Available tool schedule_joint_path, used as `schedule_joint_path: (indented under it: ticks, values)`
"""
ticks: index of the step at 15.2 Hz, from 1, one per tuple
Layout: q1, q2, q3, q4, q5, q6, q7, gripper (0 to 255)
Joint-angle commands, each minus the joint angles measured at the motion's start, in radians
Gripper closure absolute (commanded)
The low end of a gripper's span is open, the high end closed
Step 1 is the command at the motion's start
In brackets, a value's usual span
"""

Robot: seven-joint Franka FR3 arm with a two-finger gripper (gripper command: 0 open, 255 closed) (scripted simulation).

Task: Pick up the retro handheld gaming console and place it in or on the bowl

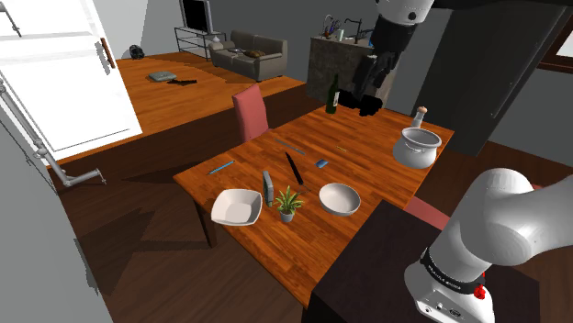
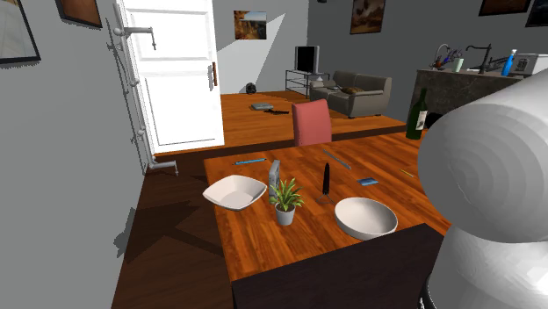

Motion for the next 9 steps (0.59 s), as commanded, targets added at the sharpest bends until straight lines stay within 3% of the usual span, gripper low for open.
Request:
schedule_joint_path:
  ticks: [1, 9]
  values:
    - [0.0, 0.0, 0.0, 0.0, 0.0, 0.0, 0.0, 0]
    - [-0.008, 0.199, -0.024, -0.066, 0.005, 0.242, 0.01, 0]
